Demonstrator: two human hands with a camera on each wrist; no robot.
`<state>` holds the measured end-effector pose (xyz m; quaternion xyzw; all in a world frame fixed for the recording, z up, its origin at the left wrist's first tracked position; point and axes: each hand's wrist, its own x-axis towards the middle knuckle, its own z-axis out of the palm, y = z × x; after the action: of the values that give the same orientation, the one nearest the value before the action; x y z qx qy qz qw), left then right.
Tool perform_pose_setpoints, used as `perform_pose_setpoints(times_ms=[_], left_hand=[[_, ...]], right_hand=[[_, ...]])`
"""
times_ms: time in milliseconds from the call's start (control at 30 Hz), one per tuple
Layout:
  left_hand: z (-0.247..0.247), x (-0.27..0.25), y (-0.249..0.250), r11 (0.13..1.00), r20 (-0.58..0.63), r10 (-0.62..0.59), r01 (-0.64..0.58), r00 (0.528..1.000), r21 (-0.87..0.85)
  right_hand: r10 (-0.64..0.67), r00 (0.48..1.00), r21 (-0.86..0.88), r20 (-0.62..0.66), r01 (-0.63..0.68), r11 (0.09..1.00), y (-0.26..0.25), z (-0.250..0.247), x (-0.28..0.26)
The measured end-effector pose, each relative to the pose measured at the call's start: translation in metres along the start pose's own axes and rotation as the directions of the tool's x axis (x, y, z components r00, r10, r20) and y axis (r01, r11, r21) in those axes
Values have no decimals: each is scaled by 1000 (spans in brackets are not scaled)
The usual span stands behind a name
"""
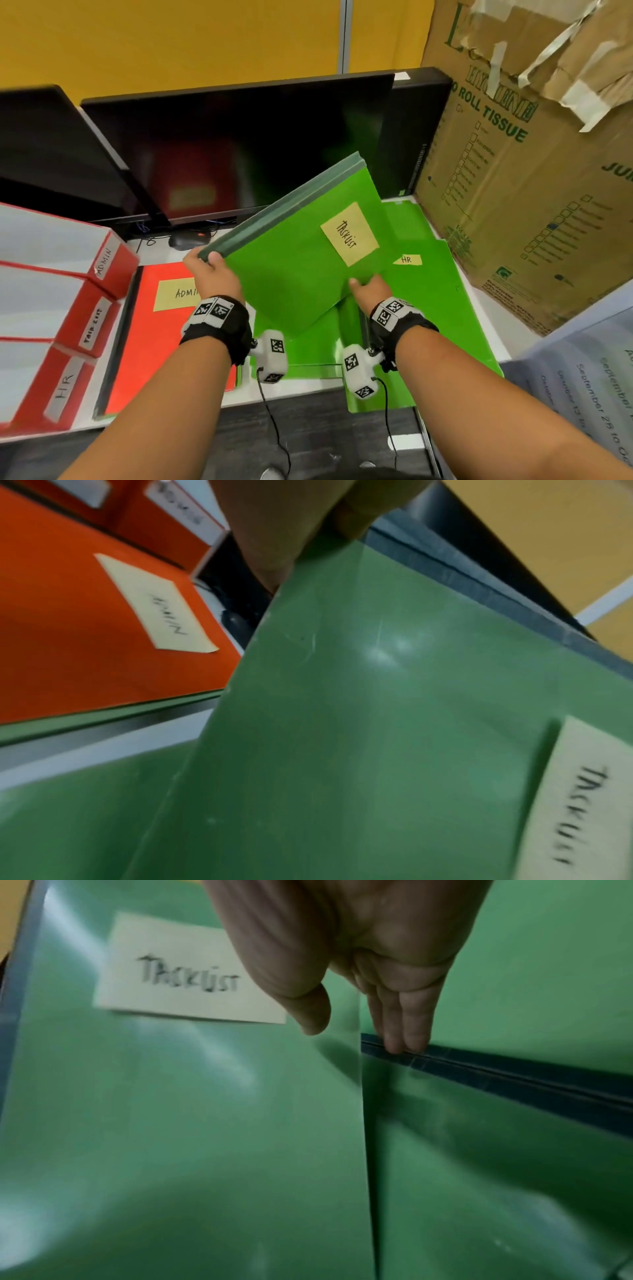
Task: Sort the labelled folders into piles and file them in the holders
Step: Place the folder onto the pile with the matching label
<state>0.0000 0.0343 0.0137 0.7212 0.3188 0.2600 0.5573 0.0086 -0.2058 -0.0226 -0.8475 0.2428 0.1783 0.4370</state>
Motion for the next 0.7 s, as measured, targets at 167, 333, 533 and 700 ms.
perform_pose_setpoints(times_ms=[167,333,533,700], left_hand=[[-13,10,-21,980,-45,-185,188,982,72],[-20,17,-48,908,73,-353,323,933,266],[-22,13,-38,924,239,-218,122,946,361],[-12,14,-29,981,407,-137,68,903,181]], right_hand=[[44,999,292,3,-43,955,-7,10,-1],[-88,977,351,-195,153,924,-23,6,-7],[-357,896,300,-264,428,852,-49,-7,-26],[-483,837,227,-257,538,812,-49,-2,-25]])
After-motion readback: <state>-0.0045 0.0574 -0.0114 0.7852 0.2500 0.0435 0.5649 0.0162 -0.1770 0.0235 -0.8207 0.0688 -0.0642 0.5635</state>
